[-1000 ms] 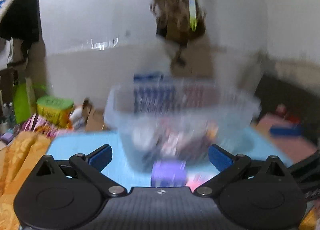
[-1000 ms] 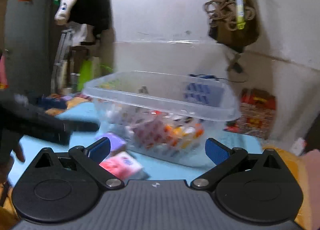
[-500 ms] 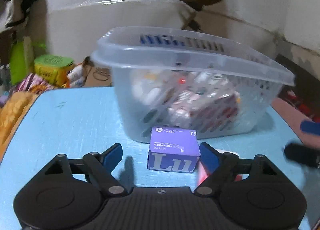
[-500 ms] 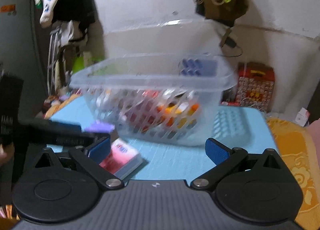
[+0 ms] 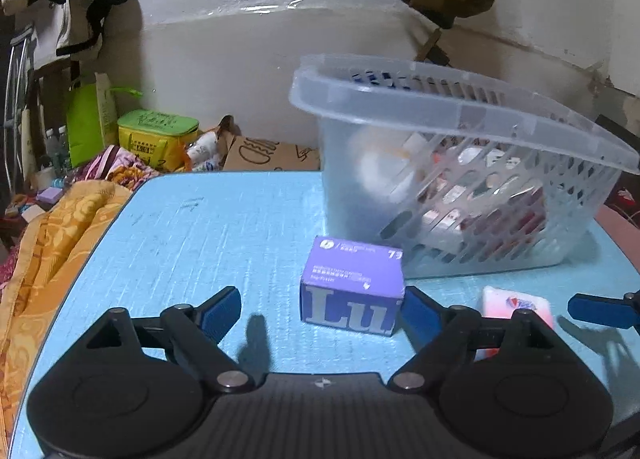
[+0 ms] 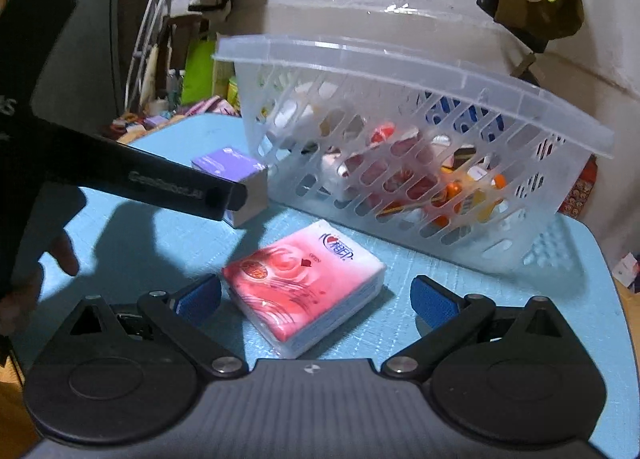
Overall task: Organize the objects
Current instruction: 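Grasp the pink tissue pack with the right gripper while the left grasps the purple Lu box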
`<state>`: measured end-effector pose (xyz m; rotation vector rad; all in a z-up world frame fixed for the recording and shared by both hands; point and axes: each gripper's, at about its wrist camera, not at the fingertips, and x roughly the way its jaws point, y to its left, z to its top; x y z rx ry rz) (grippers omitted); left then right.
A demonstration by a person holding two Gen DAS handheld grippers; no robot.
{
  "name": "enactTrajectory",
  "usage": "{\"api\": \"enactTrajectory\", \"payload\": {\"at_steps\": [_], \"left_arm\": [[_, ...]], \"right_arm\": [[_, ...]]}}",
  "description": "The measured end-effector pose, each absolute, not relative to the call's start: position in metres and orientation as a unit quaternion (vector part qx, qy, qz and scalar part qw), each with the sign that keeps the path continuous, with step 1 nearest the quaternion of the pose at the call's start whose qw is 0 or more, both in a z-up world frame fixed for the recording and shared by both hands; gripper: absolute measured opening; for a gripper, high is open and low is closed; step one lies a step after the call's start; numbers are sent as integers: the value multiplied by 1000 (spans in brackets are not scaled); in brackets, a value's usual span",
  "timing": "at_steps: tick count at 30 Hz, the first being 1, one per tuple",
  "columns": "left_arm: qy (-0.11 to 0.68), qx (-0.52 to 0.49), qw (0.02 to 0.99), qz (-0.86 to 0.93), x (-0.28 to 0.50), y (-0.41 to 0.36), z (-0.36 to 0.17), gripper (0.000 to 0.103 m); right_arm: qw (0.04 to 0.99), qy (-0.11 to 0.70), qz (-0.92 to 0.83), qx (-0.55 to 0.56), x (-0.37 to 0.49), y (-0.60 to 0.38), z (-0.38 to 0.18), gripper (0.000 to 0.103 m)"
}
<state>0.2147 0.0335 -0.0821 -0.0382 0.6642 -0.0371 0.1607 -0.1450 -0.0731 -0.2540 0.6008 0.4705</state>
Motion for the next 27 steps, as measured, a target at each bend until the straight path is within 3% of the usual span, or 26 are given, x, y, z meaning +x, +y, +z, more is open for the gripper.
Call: {"api": "enactTrajectory", "payload": {"at_steps": [3,4,8,10,11,12,27], "left_arm": [[334,-20,942,-19,220,34,-84,89],[334,-20,942,-21,221,34,-84,89],[331,-11,943,-37,220,27,-83,89],[333,3,942,-38,219,20,-85,81],[337,8,941,-39,219,18,-88,65],[341,10,939,-42,220,17,-90,56],[268,56,959,-75,182,-4,-69,56]], "right_arm": [[915,306,236,-115,166,-146,-72,95],[913,308,243,-109,167,-148,-73,87],[908,312,256,-111,164,-151,-71,79],[905,315,259,-117,160,-152,-68,77],[905,316,259,-119,158,-154,-67,76],[905,318,258,-118,156,-158,-65,76],[923,284,257,-32,153,-211,-24,73]]}}
